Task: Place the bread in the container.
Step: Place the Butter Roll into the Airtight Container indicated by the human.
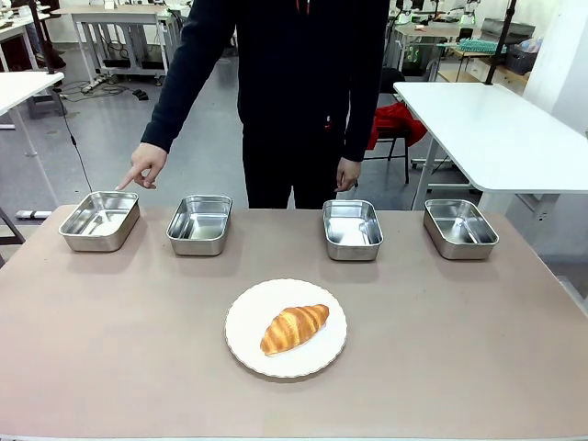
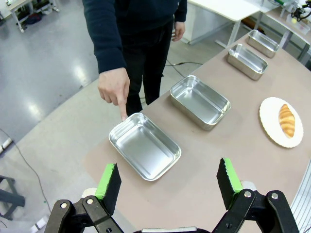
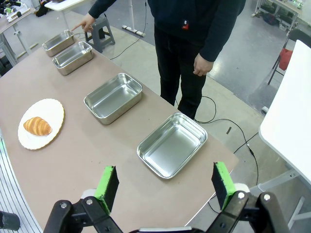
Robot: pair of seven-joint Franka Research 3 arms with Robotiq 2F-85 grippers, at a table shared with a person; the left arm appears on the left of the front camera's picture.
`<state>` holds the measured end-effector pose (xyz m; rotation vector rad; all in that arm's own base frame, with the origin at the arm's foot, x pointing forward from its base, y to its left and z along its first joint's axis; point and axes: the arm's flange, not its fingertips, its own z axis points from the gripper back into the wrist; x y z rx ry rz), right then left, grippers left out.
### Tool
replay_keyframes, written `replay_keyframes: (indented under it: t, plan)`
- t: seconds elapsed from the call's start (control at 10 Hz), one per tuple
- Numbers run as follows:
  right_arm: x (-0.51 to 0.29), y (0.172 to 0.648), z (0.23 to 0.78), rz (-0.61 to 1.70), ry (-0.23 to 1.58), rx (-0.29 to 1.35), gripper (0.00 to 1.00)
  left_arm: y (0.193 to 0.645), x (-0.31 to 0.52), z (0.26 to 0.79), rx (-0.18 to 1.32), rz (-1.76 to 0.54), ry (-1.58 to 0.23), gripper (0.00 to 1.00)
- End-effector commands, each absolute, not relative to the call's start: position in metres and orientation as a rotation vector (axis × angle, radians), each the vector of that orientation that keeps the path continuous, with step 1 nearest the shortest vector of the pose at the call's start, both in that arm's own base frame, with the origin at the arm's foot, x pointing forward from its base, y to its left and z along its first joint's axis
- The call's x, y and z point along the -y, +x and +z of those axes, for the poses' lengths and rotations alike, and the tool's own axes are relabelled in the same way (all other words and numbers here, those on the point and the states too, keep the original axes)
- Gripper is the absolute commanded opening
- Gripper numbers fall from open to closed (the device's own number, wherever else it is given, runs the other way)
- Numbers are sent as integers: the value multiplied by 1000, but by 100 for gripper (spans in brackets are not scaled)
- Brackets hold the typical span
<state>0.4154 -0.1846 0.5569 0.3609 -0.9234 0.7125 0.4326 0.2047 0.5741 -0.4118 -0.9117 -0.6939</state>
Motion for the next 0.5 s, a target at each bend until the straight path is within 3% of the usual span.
replay_keyframes:
  t: [0.0,0.4]
  plan:
    - [184,417,558,718,362,934,100,431,-206,574,918,-703,-411,100]
    - [184,417,558,718,362,934,100,431,-206,574,918,-703,-411,100]
